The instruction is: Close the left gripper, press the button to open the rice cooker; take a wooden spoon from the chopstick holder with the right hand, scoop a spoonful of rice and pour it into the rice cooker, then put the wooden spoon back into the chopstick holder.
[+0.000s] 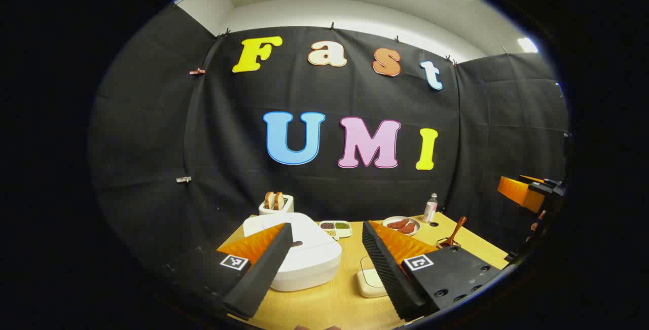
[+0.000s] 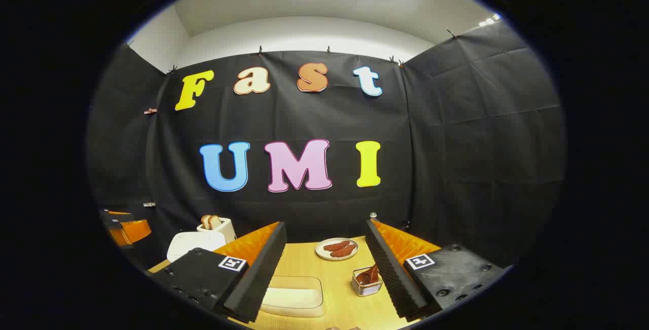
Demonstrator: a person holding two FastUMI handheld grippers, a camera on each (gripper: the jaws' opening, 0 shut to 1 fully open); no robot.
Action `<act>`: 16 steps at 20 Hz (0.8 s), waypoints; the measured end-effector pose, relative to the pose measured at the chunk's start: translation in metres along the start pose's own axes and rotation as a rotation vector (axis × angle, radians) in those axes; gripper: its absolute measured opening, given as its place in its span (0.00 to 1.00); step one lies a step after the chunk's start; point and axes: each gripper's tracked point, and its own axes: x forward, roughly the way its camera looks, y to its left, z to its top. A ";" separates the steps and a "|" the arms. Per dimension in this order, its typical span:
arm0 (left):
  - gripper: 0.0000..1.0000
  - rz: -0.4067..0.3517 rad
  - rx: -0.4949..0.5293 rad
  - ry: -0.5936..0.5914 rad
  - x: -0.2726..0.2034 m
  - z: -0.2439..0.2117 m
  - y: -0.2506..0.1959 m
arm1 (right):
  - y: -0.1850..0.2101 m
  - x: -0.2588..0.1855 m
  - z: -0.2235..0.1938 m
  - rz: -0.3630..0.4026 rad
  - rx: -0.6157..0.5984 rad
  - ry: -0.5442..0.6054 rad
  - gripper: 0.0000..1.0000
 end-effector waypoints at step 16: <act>0.96 0.010 -0.016 0.046 0.025 0.000 0.001 | -0.024 0.025 0.001 -0.032 -0.001 0.035 0.98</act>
